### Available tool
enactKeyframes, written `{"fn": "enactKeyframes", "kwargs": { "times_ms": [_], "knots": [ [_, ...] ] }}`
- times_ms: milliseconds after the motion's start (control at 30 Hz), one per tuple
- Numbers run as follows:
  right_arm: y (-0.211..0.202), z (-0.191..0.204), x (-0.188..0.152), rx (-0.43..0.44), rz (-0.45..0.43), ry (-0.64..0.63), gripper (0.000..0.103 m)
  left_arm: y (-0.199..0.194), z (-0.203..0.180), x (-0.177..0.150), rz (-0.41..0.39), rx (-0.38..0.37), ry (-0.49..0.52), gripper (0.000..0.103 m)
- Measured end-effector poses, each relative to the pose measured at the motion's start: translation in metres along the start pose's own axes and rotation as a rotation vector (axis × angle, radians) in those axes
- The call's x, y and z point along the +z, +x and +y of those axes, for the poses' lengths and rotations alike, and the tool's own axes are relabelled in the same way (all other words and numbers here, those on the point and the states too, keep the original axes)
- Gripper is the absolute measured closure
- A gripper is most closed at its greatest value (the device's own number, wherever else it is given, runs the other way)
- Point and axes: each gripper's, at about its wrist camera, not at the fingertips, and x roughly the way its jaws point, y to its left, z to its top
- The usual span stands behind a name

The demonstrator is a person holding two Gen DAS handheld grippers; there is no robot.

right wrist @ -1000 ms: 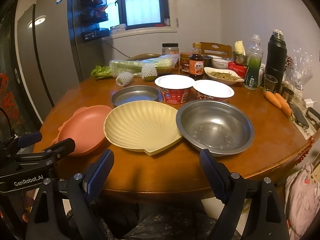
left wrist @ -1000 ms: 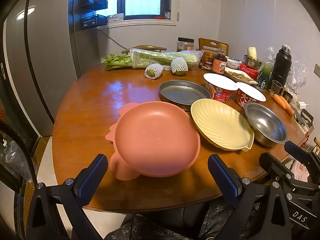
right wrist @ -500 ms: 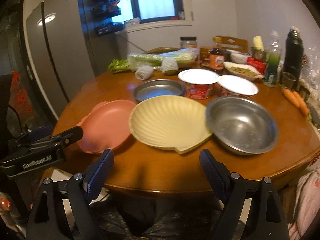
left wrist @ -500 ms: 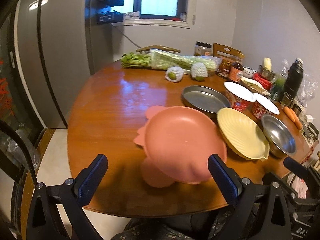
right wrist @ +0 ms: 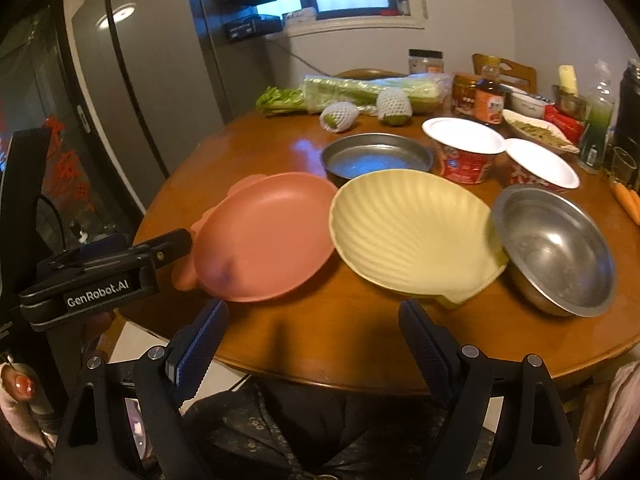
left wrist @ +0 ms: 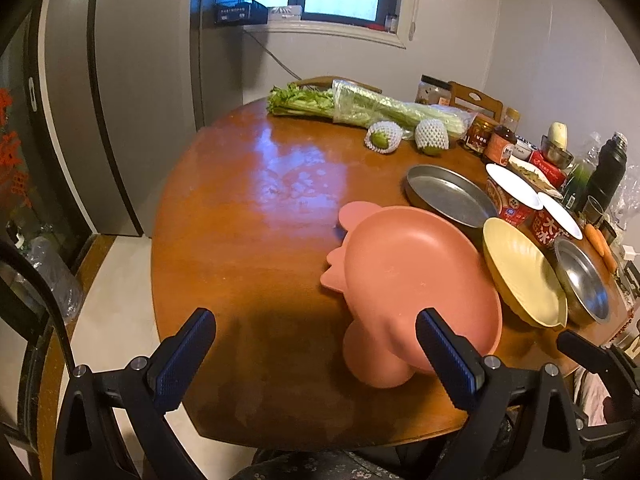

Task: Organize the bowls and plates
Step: 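Grasp the pink plate rim with the left gripper and lift it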

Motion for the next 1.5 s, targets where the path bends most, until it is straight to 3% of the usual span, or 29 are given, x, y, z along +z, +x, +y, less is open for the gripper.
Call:
{"fn": "enactKeyframes", "kwargs": {
  "times_ms": [100,333,500,633,700,933,1067,1500],
  "knots": [
    [0.008,-0.001,0.004,0.028,0.015,0.011,0.016,0.008,0.001,0.002,0.024,-0.019,-0.003,0.002],
    [0.029,0.001,0.009,0.055,0.048,0.019,0.035,0.024,0.003,0.011,0.043,-0.026,-0.003,0.003],
    [0.039,0.005,0.013,0.066,0.048,0.001,0.047,0.034,-0.003,0.012,0.058,-0.04,0.015,0.01],
    [0.047,0.007,0.016,0.066,0.043,-0.013,0.055,0.043,-0.003,0.014,0.083,-0.069,-0.003,0.021],
    [0.049,0.007,0.017,0.07,0.041,-0.015,0.056,0.049,-0.001,0.014,0.105,-0.107,-0.031,0.03],
    [0.055,0.014,0.02,0.075,0.034,-0.045,0.056,0.054,0.001,0.018,0.091,-0.109,-0.034,0.06],
    [0.057,0.021,0.023,0.085,0.032,-0.061,0.056,0.052,-0.002,0.019,0.095,-0.122,-0.006,0.064],
    [0.063,0.043,0.04,0.088,0.011,-0.059,0.055,0.064,0.002,0.049,0.085,-0.038,0.104,0.064]
  ]
}}
